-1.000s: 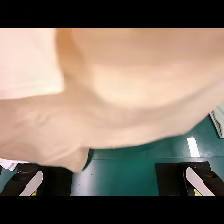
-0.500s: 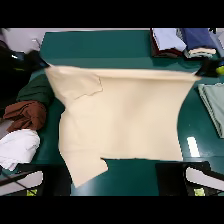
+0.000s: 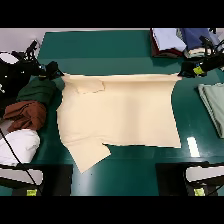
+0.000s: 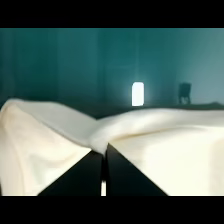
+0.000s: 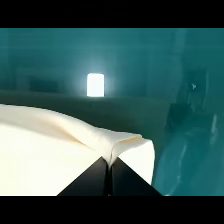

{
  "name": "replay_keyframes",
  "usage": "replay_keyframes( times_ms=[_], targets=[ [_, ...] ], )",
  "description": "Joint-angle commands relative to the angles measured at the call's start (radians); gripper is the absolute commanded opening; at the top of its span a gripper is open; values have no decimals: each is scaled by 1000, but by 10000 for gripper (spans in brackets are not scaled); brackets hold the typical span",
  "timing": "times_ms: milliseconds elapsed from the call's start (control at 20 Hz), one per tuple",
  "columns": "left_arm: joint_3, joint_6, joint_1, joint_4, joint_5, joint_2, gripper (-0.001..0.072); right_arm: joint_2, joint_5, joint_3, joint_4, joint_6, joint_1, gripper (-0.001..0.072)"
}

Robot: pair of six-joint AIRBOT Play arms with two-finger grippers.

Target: Fold the shirts.

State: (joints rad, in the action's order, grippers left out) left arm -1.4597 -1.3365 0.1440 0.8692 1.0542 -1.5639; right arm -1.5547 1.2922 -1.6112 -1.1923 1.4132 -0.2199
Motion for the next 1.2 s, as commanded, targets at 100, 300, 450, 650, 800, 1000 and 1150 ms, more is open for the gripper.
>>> replay_keyframes(
  times_ms=[100,300,450,650,800,1000,1150],
  targets=[
    [32,-81,-62,320,170,-16,20,78,-5,122,-169,-1,49,13],
    [93,-100,-142,358,132,-16,21,140,-61,301,-161,0,50,14],
    [92,-157,-135,358,129,-9,340,145,-55,341,-160,8,50,284],
    [124,-195,-131,416,203,111,477,199,-26,342,-107,17,46,358],
    [364,-212,-131,425,189,322,478,296,-2,355,-78,0,63,358],
    [766,-264,-131,423,220,627,478,401,-47,402,-76,-5,107,358],
    [948,-315,-131,401,256,806,478,437,-79,442,-72,-5,128,358]
  ],
)
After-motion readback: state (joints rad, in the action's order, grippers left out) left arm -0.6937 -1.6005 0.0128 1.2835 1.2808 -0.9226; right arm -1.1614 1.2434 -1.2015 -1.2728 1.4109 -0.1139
